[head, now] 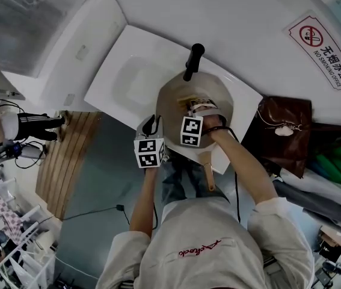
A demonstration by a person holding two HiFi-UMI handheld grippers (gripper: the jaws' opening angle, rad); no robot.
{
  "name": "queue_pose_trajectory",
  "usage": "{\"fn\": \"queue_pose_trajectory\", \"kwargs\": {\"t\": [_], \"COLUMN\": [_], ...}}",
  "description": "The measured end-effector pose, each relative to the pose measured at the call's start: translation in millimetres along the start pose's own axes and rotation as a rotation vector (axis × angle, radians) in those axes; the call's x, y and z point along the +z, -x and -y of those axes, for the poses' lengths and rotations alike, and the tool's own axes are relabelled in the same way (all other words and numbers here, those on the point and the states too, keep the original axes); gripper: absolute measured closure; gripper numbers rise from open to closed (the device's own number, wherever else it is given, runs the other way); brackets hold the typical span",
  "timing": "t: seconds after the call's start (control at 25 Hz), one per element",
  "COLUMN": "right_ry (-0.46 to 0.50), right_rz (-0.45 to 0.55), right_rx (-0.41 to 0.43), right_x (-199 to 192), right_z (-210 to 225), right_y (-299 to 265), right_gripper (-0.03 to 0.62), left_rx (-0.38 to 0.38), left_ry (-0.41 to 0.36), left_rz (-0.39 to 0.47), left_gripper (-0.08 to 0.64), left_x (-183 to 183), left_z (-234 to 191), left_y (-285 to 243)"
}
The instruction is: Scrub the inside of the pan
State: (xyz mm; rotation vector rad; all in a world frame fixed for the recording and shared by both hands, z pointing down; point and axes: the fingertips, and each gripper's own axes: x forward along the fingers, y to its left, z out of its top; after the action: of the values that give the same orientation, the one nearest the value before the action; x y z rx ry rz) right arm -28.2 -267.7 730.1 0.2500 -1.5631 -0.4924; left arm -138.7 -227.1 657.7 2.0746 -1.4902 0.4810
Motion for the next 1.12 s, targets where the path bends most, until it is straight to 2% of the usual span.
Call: {"fn": "queue_pose_trajectory", "kwargs": {"t": [0.4,0.92,1.12], "right_ry": [-0.025,-0.037,-0.079], "right_rz": [-0.029,-0.022,0.016], "right_rx": [0.008,0.031,0.001], "right_x": [-23,-26,-26], "right_z": [-15,-39,-37], "right_y": [4,12,20], "right_gripper": [0.568,0.568,0.569], "left_rx": [0.004,0.007,0.028], "left_ry": [0.006,0.003,-0.007], "left_rz": [0.001,-0.007,0.008], "left_gripper": [0.485,0.485,0.451], "left_x": [0,0,6], "left_z": [0,1,-1], "left_y": [0,1,9]}}
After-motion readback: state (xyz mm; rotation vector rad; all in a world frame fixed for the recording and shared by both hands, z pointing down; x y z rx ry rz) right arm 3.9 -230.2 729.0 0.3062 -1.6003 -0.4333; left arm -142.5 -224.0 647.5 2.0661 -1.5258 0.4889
